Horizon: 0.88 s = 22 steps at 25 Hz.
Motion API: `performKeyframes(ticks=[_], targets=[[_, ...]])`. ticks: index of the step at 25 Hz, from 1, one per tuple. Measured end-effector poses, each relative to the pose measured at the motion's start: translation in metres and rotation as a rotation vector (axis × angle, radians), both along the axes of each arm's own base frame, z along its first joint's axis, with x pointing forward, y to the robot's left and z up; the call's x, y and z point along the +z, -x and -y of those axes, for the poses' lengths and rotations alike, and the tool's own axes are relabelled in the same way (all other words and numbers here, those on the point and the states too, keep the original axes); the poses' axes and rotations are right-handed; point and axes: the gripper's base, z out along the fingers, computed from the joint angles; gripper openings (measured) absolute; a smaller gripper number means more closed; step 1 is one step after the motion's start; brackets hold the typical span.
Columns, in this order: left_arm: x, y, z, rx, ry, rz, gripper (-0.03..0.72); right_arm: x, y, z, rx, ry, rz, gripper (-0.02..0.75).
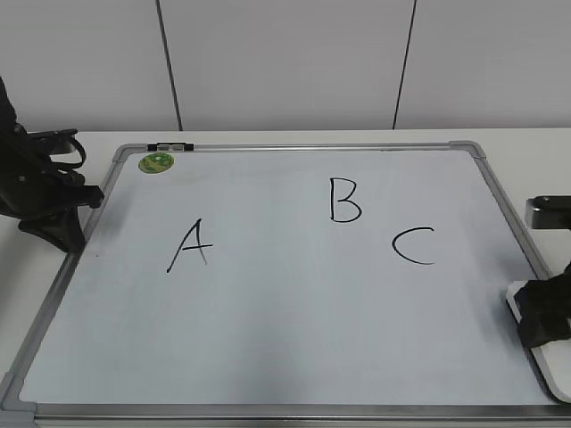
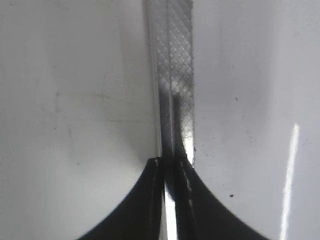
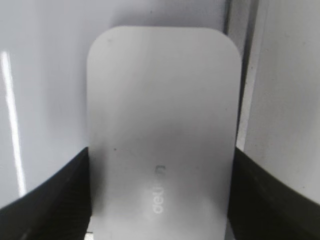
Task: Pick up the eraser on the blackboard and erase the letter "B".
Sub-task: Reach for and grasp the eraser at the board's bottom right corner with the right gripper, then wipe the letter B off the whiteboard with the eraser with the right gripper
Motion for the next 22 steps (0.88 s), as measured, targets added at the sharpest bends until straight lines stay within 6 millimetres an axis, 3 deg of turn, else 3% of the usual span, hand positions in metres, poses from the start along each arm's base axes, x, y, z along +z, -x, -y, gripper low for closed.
performKeyframes(ticks=[13,22], targets=[[0.000,0.000,0.000,0.000,0.000,0.000,0.014,0.053,0.005,-0.007,0.043,-0.012,0.134,0.554],[0.000,0.000,0.000,0.000,0.000,-0.001,0.014,0.106,-0.022,-0.055,0.222,-0.028,0.191,0.554]])
